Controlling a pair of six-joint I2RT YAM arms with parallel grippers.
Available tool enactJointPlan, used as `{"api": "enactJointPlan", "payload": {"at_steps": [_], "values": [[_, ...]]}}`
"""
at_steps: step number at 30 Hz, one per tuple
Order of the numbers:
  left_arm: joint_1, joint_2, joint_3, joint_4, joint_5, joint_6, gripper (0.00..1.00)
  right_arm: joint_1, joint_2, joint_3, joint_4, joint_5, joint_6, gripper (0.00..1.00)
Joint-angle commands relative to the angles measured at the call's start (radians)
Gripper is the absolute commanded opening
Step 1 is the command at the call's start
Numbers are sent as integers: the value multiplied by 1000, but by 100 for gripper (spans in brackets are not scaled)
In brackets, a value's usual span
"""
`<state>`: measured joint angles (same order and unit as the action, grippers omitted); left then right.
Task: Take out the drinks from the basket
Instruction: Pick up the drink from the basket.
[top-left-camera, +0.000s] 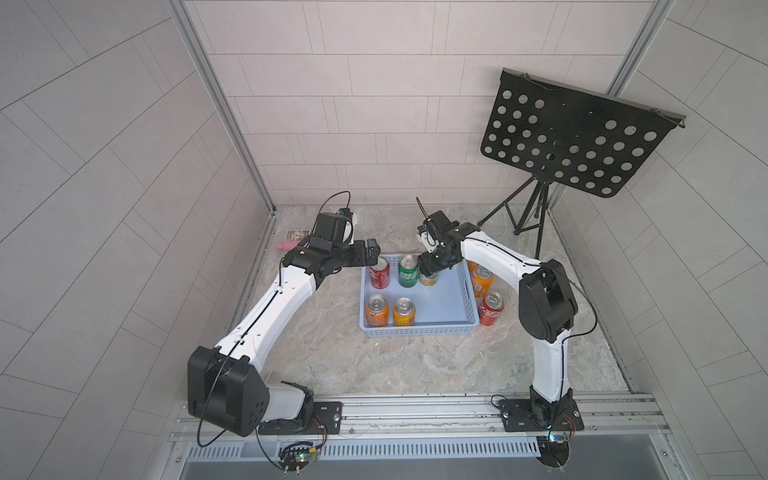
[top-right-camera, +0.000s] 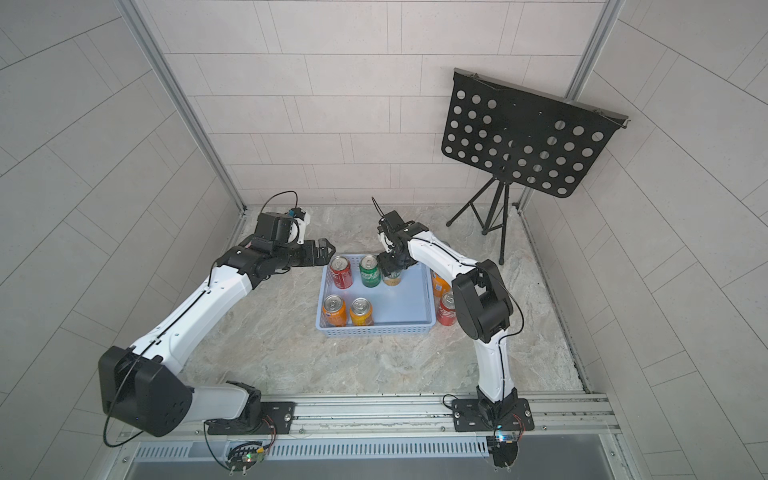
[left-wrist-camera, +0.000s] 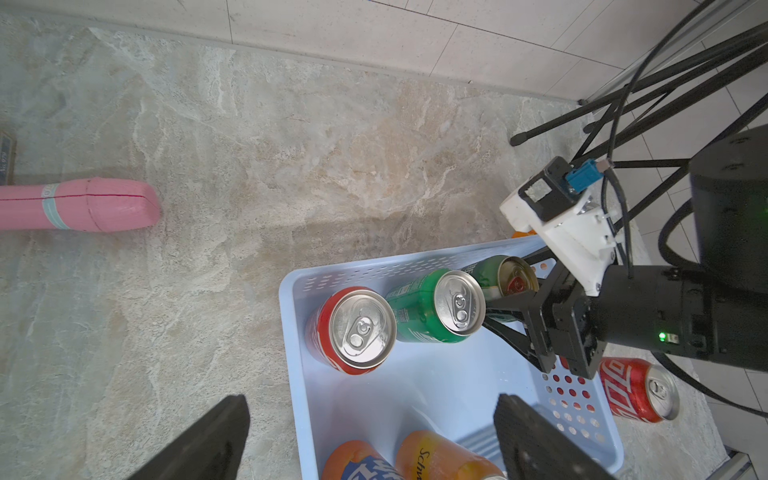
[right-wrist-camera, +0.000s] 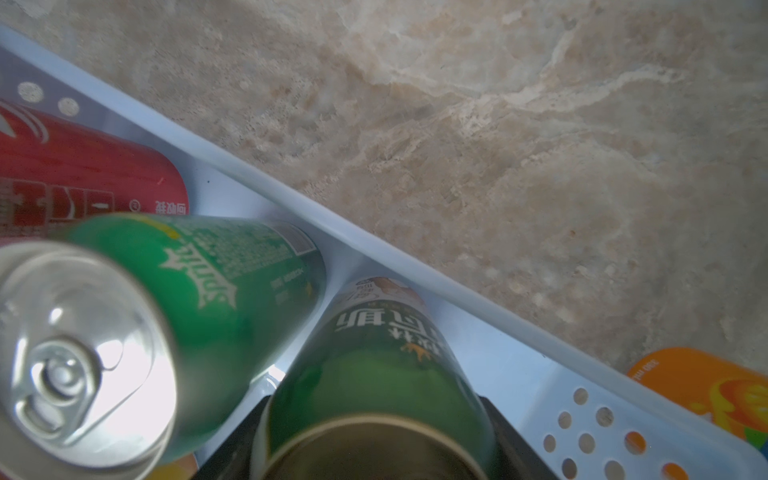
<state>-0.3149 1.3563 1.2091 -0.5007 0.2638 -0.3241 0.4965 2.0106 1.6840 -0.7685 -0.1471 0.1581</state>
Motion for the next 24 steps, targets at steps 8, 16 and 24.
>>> {"api": "enactJointPlan", "payload": {"at_steps": [8,16,24], "values": [[-5,-35,-15,65,15,-7,100,-20,-133,123,-129,14,35,22],[-4,-2,59,114,2,-27,100,-66,-166,262,-169,27,52,21],[-3,64,152,105,-15,1,100,-111,-30,459,-205,21,49,21]]}}
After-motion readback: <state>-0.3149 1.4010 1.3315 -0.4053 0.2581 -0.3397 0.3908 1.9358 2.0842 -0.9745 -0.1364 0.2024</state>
